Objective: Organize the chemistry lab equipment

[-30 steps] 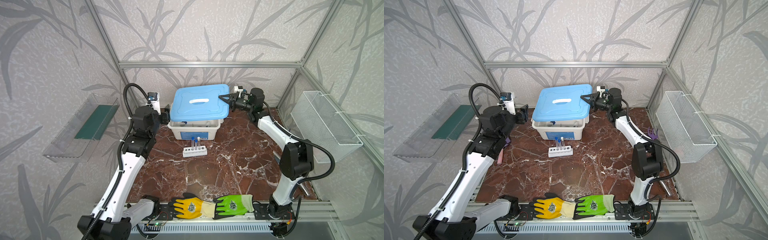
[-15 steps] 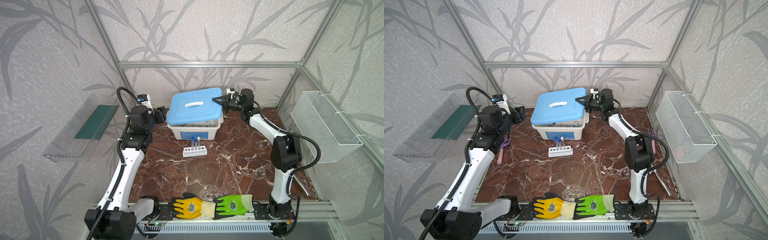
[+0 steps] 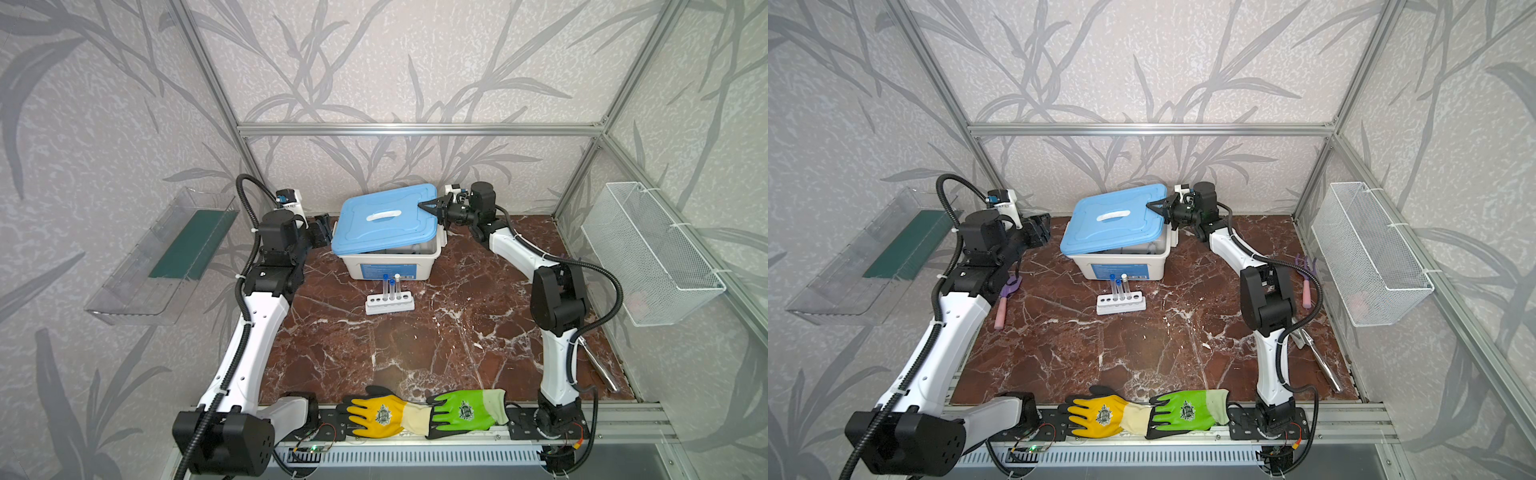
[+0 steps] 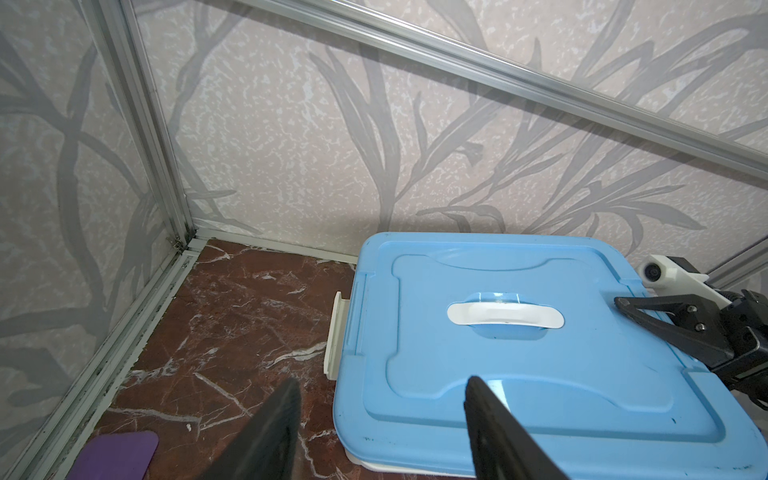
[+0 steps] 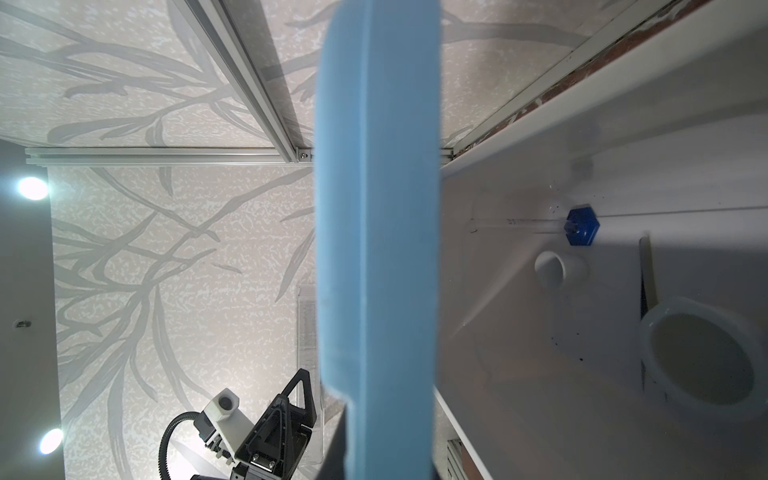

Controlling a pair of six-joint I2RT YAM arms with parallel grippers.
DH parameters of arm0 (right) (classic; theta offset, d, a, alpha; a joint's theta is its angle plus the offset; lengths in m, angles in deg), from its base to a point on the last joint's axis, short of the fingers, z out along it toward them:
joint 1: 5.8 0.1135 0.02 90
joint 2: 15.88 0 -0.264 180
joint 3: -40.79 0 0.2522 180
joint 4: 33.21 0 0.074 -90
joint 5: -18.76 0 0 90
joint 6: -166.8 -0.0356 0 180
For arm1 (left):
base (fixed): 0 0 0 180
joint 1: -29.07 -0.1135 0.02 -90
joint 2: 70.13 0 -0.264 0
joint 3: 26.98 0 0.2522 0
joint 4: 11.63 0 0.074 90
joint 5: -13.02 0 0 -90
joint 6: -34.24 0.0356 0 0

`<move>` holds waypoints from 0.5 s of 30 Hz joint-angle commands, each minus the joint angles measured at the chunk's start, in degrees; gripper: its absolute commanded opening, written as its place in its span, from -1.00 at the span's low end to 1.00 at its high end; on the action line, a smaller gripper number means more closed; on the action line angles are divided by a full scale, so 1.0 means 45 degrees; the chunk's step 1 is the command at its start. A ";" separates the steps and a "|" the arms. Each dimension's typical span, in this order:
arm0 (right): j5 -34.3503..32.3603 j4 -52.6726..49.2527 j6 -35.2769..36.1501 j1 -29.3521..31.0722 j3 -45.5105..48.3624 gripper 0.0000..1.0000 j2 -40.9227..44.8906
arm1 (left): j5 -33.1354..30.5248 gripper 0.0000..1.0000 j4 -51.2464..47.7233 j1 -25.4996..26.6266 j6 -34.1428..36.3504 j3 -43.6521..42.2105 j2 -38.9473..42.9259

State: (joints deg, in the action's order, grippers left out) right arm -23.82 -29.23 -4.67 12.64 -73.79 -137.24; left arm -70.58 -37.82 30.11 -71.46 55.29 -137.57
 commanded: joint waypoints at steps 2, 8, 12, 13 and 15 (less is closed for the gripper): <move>0.0056 0.0890 -0.0038 -0.0064 0.0002 -0.77 0.0186 | 0.0175 0.26 0.0199 -0.0094 -0.0299 0.0029 -0.0037; 0.0029 0.1036 -0.0001 -0.0151 0.0496 -0.76 0.0333 | 0.0238 0.26 0.0173 -0.0114 -0.0297 0.0002 -0.0072; 0.0009 0.1367 -0.0156 -0.0259 0.0886 -0.77 0.0413 | 0.0523 0.26 0.0560 -0.0116 -0.0477 -0.0195 0.0036; 0.0000 0.1390 -0.0158 -0.0269 0.0962 -0.77 0.0436 | 0.0525 0.26 0.0492 -0.0114 -0.0470 -0.0154 -0.0003; -0.0040 0.1391 -0.0116 -0.0304 0.1067 -0.76 0.0495 | 0.0535 0.25 0.0401 -0.0123 -0.0407 -0.0061 -0.0071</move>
State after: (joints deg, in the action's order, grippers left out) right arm -23.78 -26.04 -5.37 11.90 -69.61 -137.24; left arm -68.95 -36.98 30.00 -72.38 54.96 -137.81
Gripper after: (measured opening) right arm 0.121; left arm 0.629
